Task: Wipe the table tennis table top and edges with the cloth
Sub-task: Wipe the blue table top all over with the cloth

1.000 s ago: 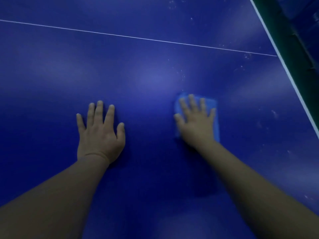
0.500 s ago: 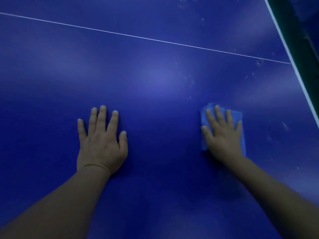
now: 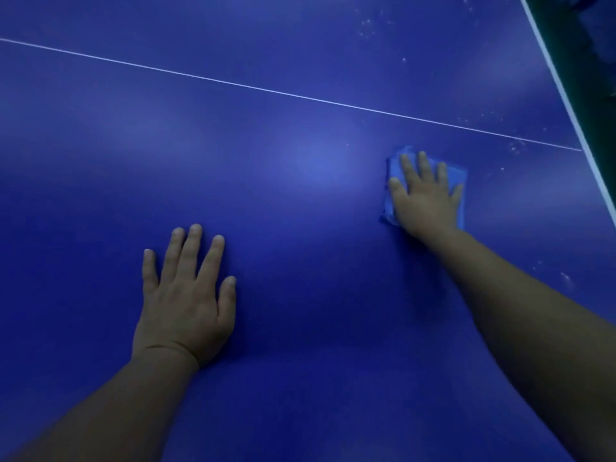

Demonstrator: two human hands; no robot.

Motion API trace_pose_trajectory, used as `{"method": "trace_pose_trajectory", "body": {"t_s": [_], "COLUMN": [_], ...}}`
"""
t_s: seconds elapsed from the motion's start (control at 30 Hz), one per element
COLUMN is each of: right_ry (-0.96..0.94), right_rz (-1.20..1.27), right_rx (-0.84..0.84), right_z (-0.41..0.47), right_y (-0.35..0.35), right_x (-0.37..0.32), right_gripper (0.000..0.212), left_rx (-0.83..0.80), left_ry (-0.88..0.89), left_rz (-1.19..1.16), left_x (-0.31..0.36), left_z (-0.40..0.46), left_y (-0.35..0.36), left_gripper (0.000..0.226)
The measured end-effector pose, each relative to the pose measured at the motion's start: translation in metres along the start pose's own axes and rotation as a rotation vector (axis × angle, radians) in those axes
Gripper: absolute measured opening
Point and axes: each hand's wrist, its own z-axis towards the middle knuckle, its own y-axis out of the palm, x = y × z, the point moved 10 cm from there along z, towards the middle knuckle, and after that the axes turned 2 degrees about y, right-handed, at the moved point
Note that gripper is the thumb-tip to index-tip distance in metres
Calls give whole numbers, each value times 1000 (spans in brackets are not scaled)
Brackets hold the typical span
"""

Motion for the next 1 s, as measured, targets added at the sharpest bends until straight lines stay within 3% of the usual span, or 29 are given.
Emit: {"method": "trace_pose_trajectory", "body": {"t_s": [0.07, 0.1, 0.23, 0.3, 0.37, 0.5, 0.57, 0.63, 0.8, 0.9, 1.0], "right_ry": [101, 52, -511, -635, -505, -23, 46, -48, -612, -735, -711], "right_rz": [26, -3, -54, -61, -78, -60, -46, -66, -36, -37, -94], "right_rx": [14, 30, -32, -57, -16, -14, -29, -24, 69, 44, -8], "right_z": [-8, -20, -106, -110, -69, -11, -24, -50, -109, -98, -43], "right_y": [0, 5, 36, 35, 22, -2, -1, 11, 37, 38, 31], "right_x": [-1, -25, -155, -156, -108, 32, 43, 2, -199, -281, -281], "right_gripper": [61, 62, 69, 69, 72, 78, 76, 77, 64, 60, 59], "left_rx": [-1, -1, -1, 10, 21, 36, 49, 61, 89, 117, 121], "left_ry": [3, 1, -2, 4, 4, 9, 14, 20, 27, 26, 29], "left_rz": [9, 14, 25, 27, 35, 45, 44, 43, 42, 41, 40], "left_x": [1, 0, 0, 1, 1, 2, 2, 2, 2, 2, 3], "left_z": [0, 0, 1, 1, 1, 2, 2, 2, 2, 2, 2], "left_y": [1, 0, 1, 0, -1, -1, -1, -2, -3, -6, -7], "left_gripper": [68, 68, 68, 67, 66, 65, 64, 63, 64, 64, 65]}}
